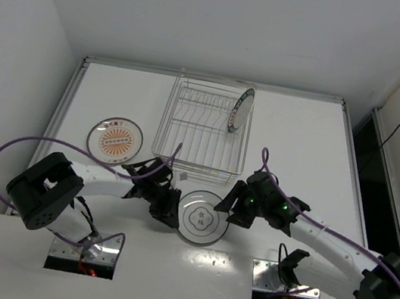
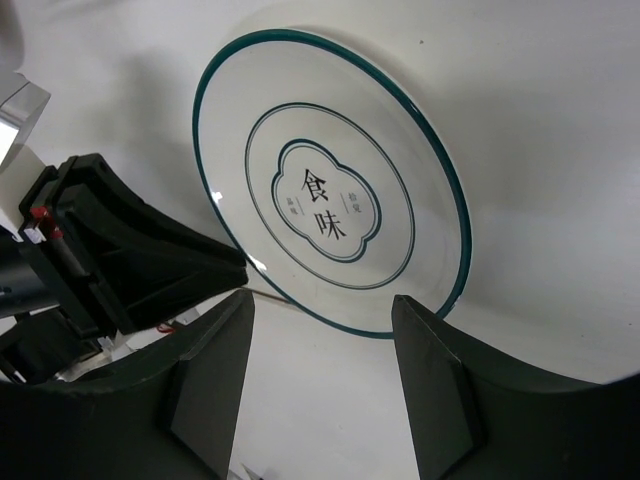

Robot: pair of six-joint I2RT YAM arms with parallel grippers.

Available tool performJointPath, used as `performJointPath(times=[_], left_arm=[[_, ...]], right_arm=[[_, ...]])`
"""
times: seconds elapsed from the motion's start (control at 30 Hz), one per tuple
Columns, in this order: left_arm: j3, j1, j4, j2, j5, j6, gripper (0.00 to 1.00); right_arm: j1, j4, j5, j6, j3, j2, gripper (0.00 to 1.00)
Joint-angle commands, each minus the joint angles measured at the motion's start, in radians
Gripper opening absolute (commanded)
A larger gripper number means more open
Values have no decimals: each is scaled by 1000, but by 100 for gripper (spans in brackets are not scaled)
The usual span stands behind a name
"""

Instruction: Load the plates into the dish rack

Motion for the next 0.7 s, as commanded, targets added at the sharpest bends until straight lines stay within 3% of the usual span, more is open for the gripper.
performJointPath(times=[0.0,0.1,0.2,0.57,0.67], left_arm=[[35,-18,17,18,3,5,27],[46,-18,6,18,-28,-17,49],[65,-30,-15,9,-68,-49,58],[-14,-39,55,-118,-244,-319,59],[-43,-49,87,-128,-267,-354,55]], right_arm=[[5,4,20,15,-4,-15,54],[5,4,20,15,-4,-15,54],[5,4,20,15,-4,-15,54],[5,-16,29,25,-4,-44,54],[5,-25,38,25,-13,-54,54]])
